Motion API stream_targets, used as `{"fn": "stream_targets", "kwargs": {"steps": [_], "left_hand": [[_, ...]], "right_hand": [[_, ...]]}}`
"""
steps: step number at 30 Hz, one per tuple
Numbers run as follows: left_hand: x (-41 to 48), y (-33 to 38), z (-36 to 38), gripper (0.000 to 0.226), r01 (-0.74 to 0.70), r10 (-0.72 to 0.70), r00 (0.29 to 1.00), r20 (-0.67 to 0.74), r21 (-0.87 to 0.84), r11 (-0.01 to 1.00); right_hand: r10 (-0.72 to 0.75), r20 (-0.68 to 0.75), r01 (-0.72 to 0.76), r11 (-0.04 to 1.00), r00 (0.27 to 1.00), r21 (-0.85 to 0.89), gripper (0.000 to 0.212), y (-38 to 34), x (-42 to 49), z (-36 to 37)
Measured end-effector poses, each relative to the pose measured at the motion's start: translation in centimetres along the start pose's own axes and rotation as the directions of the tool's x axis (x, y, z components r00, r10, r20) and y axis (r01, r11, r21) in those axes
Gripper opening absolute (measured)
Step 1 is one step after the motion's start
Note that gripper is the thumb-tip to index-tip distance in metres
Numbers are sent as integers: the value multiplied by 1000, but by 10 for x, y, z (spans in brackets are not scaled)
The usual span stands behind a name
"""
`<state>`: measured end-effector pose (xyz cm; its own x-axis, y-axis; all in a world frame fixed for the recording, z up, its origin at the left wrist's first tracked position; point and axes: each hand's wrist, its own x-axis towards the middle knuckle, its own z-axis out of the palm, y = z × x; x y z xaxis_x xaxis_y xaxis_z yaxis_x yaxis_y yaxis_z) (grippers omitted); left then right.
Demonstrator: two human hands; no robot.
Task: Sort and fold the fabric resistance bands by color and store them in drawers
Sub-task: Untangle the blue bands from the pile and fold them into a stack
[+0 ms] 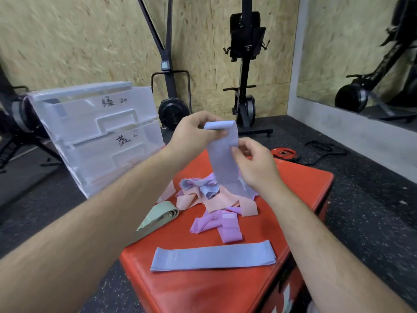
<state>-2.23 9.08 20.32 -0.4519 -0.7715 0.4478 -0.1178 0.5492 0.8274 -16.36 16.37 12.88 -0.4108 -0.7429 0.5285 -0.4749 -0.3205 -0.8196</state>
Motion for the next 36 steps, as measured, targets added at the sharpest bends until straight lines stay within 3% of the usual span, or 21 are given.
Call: {"fn": "stream_targets", "kwargs": {"steps": [5, 10, 15, 19, 22, 25, 27, 31, 34, 36], "left_hand": [[-50, -16, -2, 35, 79, -89, 992, -87, -111, 991], [-95, -47, 4, 33, 137, -172, 974, -149, -216, 967], [-105, -52, -1, 19, 144, -199, 974, -110, -379, 914], [-112, -51, 1, 9, 223, -274, 957, -98, -355, 908], [-115, -52, 9, 30, 341, -370, 928, -39, -309, 888], [-115, -51, 12, 45, 431, -443, 893, 85, -446, 784], [-115, -52, 10, 43, 389, -407, 910, 77, -497, 776], [-113, -54, 1, 16, 280, -346, 937, -38, -511, 813], [-115, -55, -2, 22, 204, -264, 962, -71, -454, 867], [-118, -56, -2, 25, 161, -207, 976, -74, -395, 904]], "right_hand": [[29, 96, -28, 1000, 995, -9, 13, -6, -43, -1], [66, 152, -73, 997, 986, 39, 19, -6, -70, -12], [-4, 198, 12, 999, 980, -39, 23, -11, -68, -16], [-103, 173, 121, 988, 980, -94, 26, -17, -65, -12], [-145, 144, 152, 987, 979, -41, 33, -24, -68, -2], [-180, 153, 182, 983, 972, 2, 30, -27, -72, 8], [-177, 173, 171, 984, 969, 48, 30, -28, -73, 12], [-133, 164, 117, 988, 977, 103, 39, -24, -72, 14], [-15, 117, -10, 978, 993, 207, 34, -21, -70, 17], [45, 176, -75, 983, 983, 168, 33, -18, -70, 18]]}}
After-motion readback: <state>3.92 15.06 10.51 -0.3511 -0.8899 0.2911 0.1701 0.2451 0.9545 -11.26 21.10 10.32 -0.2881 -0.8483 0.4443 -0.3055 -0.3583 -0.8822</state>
